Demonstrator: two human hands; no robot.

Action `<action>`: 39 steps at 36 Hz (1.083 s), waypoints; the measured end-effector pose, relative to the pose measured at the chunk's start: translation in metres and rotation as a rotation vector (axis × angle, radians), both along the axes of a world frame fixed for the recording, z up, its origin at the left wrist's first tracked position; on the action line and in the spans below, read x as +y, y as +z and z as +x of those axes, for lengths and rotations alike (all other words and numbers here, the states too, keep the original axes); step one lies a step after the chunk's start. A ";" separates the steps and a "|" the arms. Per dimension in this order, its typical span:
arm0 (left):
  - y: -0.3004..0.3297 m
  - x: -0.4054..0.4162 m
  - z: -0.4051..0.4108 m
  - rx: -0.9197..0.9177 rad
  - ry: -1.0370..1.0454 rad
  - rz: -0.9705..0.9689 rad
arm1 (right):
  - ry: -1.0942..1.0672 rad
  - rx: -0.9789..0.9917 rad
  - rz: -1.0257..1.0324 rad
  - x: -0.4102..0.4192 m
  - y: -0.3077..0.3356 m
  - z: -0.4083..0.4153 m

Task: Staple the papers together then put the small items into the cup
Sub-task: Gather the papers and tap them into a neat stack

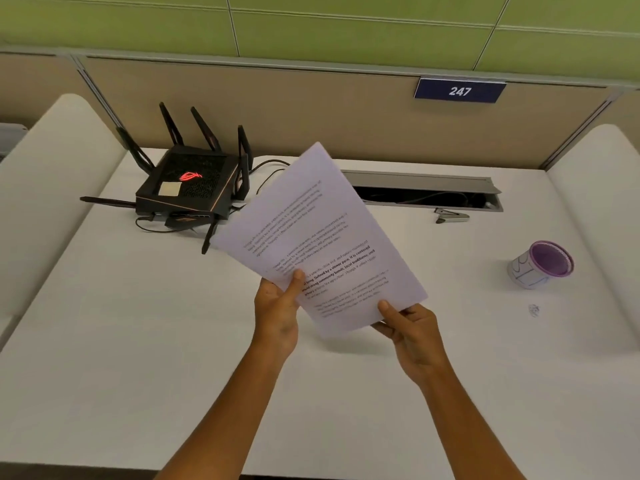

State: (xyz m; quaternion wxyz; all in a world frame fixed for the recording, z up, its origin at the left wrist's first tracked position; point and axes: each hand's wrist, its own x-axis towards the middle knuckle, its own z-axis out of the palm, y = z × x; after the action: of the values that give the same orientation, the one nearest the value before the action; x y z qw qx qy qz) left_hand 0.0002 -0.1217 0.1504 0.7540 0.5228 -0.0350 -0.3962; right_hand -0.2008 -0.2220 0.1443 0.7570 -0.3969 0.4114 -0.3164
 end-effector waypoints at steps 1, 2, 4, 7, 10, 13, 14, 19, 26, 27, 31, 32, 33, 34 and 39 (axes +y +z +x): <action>0.001 0.000 -0.004 0.025 -0.006 -0.027 | -0.013 0.007 -0.004 0.003 0.000 0.004; 0.001 -0.001 -0.008 0.047 -0.015 -0.051 | -0.032 0.019 -0.011 0.005 0.001 0.008; 0.000 -0.001 -0.014 0.076 -0.038 -0.080 | -0.081 0.045 -0.026 0.007 0.003 0.013; -0.002 0.003 -0.010 0.113 -0.025 -0.069 | -0.119 0.094 -0.065 0.001 0.009 0.011; -0.005 0.011 0.017 0.102 0.063 -0.045 | -0.102 0.166 -0.129 -0.014 0.015 -0.001; -0.003 0.021 0.053 0.006 0.094 0.026 | -0.082 0.233 -0.201 -0.030 0.018 -0.015; -0.001 0.024 0.063 -0.059 0.054 0.072 | -0.078 0.253 -0.222 -0.034 0.019 -0.018; 0.006 0.023 0.078 -0.361 -0.252 0.209 | -0.031 0.357 -0.352 -0.047 0.024 -0.023; 0.008 0.009 0.061 -0.483 -0.197 0.229 | -0.079 0.321 -0.441 -0.041 0.023 -0.017; 0.007 0.009 0.058 -0.491 -0.167 0.228 | -0.092 0.318 -0.438 -0.039 0.021 -0.017; -0.013 0.012 0.048 -0.445 -0.134 0.286 | -0.097 0.365 -0.377 -0.029 -0.003 -0.017; -0.021 0.014 0.046 -0.434 -0.150 0.309 | -0.082 0.391 -0.355 -0.026 -0.010 -0.018; -0.028 0.016 0.043 -0.430 -0.171 0.327 | -0.068 0.416 -0.334 -0.023 -0.018 -0.018; -0.034 0.018 0.041 -0.432 -0.191 0.344 | -0.061 0.437 -0.317 -0.020 -0.023 -0.018; -0.037 0.019 0.039 -0.425 -0.172 0.337 | -0.091 0.459 -0.309 -0.017 -0.025 -0.019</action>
State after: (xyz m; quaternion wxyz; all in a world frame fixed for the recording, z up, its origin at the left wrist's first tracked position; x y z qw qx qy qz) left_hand 0.0389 -0.1027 0.1135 0.5959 0.7072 -0.1698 -0.3405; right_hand -0.2196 -0.2390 0.1194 0.5595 -0.5500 0.5365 -0.3107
